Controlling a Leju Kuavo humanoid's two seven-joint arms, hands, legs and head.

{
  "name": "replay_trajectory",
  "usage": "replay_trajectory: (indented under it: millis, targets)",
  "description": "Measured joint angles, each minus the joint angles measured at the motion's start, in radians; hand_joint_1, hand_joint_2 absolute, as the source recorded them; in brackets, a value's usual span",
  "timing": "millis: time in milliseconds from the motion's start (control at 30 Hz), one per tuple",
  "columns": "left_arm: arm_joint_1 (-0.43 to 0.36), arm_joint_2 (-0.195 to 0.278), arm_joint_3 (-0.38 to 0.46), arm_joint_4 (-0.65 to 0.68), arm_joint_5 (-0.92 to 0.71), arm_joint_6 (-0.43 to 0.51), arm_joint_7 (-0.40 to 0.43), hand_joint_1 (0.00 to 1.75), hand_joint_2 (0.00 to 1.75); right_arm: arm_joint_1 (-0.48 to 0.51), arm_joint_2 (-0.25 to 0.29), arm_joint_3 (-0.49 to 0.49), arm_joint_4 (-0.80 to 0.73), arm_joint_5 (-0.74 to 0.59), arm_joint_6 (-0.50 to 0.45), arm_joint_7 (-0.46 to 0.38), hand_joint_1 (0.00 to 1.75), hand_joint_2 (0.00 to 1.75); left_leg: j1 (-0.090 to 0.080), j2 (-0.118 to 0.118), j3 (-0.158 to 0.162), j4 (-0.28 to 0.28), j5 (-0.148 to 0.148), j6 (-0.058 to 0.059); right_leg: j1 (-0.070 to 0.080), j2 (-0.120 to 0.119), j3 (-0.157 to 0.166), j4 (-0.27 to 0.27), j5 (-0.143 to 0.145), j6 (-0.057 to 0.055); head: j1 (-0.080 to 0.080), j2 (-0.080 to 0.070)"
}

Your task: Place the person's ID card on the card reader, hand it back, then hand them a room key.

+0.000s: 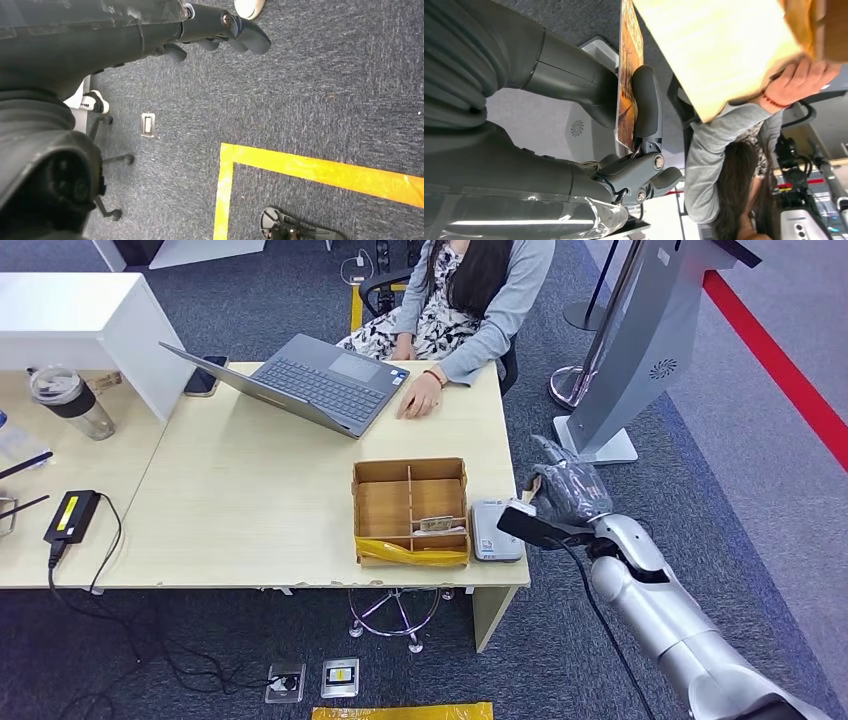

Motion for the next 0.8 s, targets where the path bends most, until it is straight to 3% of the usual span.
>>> replay_trajectory:
  millis: [400, 800]
  targets:
    - [0.0, 0.005, 0.0, 0.0, -0.007, -0.011, 0.0, 0.0, 0.0, 0.0, 0.047, 0.062, 0.065, -0.051, -0.062, -0.012, 1.75, 1.75, 0.0, 0.0, 0.0, 0.0, 0.0, 0.0, 0.0, 0.0, 0.0, 0.0, 0.0, 0.0, 0.0, 0.0]
    - [0.0, 0.006, -0.002, 0.0, -0.02, -0.022, -0.004, 0.0, 0.0, -0.023, 0.061, 0.085, 0.133, -0.044, -0.05, 0.0, 1.75, 1.75, 0.0, 0.0, 0.0, 0.0, 0.0, 0.0, 0.0, 0.0, 0.0, 0.0, 0.0, 0.0, 0.0, 0.0]
